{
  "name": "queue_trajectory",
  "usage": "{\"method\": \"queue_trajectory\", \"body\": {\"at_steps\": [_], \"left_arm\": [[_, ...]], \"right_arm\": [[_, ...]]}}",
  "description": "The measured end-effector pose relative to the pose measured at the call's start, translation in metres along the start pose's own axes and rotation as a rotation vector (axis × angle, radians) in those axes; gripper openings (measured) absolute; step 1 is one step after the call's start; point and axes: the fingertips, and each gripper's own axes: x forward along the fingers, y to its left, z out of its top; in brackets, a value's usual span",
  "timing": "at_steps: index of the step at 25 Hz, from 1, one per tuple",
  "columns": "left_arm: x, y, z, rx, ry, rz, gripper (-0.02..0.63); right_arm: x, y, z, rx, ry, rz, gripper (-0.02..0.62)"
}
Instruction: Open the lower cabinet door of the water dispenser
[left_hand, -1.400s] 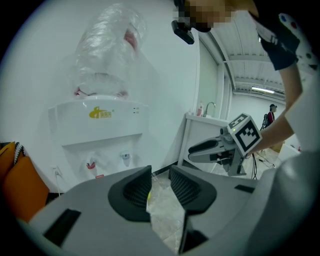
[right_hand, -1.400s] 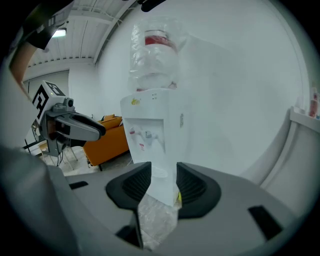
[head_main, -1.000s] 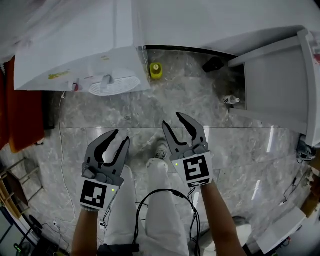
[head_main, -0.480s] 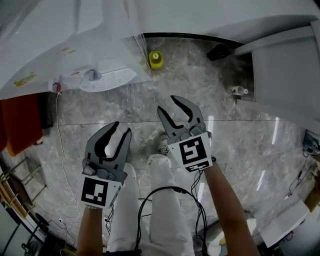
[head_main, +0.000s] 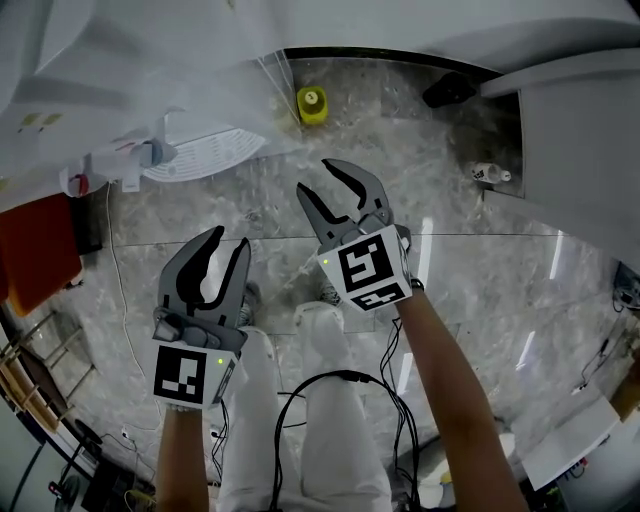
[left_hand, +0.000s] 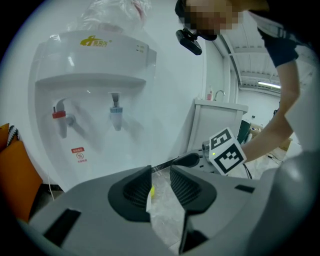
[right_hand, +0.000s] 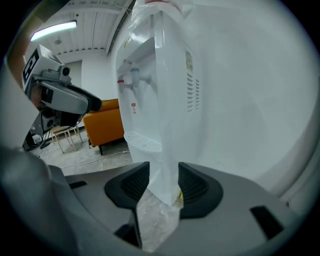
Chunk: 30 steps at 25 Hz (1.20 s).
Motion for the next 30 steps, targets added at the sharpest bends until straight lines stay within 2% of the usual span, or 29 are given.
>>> {"method": "queue_trajectory", "body": {"at_steps": [9,16,20,30], "left_arm": [[0.018,0.003,-0.027,-0.015,0.023,0.020,0.120],[0.028,0.013,-0.029,-0.050,0.000,0.066,0.120],[0.031,0.017,-0.030,-0.059,-0.004,0.079,0.120],[0.023,0.031,-0.041,-0.070,0.012,0.115,0.120]], "right_arm": [[0.050,-0.009,-0.025,-0.062,0.032,0.030,0.169],[0.085,-0.017,-0.033,-0.089,0.054,0.045,0.181],[0.105,-0.019,-0.037,-0.156,0.068,0.068,0.225],[0.138,-0.017,-0.049,-0.234,0.120,0.114,0.227]]}}
